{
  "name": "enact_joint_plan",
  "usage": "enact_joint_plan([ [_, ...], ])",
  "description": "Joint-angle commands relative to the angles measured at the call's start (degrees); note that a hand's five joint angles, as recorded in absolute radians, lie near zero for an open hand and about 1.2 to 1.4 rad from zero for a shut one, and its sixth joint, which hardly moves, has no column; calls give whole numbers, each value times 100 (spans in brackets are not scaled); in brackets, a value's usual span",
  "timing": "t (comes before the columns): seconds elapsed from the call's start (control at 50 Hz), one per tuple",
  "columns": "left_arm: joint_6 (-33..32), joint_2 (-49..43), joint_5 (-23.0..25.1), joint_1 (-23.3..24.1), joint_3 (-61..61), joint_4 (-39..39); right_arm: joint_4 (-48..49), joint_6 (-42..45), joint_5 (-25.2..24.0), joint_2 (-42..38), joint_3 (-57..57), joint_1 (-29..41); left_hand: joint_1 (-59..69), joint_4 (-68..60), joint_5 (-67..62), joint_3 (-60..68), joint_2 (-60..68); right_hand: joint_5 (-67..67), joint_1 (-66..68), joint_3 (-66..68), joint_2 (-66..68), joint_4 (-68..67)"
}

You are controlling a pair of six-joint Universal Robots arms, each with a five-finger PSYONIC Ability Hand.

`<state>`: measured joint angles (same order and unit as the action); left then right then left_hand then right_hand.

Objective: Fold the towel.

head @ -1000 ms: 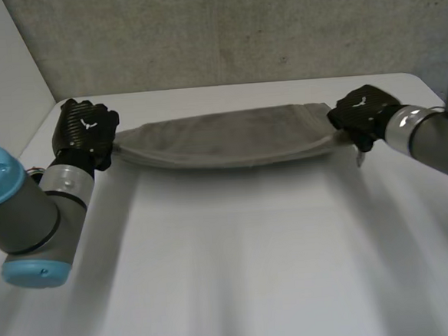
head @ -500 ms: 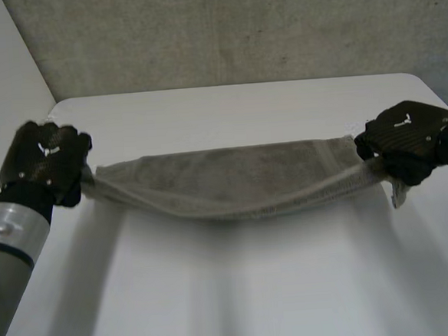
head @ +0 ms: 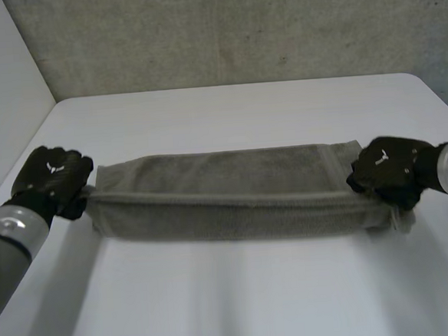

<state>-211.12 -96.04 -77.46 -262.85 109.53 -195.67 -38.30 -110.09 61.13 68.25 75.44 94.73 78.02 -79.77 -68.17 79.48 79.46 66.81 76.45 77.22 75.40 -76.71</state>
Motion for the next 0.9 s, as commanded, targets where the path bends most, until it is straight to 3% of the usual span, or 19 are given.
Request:
enact_joint_plan([
  [0.02,10,-1353,-59,242,-1159,-577,1086,-381,697,-934,-1116,616,198,-23,-183,52,54,319,355,278,460,-329],
  [0.08,9,-1907,-190,436,-1739,-577,1289,-417,1014,-1391,-1609,792,198,-23,-183,52,54,319,355,278,460,-329],
  [0.16,1,-2681,-480,524,-2565,-577,1456,-443,1173,-2112,-2373,924,198,-23,-183,52,54,319,355,278,460,-329],
  [0.32,-332,-3614,-604,542,-3726,-446,1598,-452,1366,-3264,-3709,1153,198,-23,-183,52,54,319,355,278,460,-329],
  [0.46,-632,-3590,-771,577,-3939,-77,1545,-487,1534,-3503,-4116,1171,198,-23,-183,52,54,319,355,278,460,-329],
  [0.56,-588,-2976,-754,603,-3554,257,1475,-698,1543,-3134,-3808,1127,198,-23,-183,52,54,319,355,278,460,-329],
  [0.72,-588,-1552,-674,542,-2175,416,1457,-1050,1463,-1423,-1904,793,198,-23,-183,52,54,319,355,278,460,-329],
  [0.9,-623,196,-683,489,-496,469,1246,-988,1428,-216,-319,723,198,-23,-183,52,54,319,355,278,460,-329],
])
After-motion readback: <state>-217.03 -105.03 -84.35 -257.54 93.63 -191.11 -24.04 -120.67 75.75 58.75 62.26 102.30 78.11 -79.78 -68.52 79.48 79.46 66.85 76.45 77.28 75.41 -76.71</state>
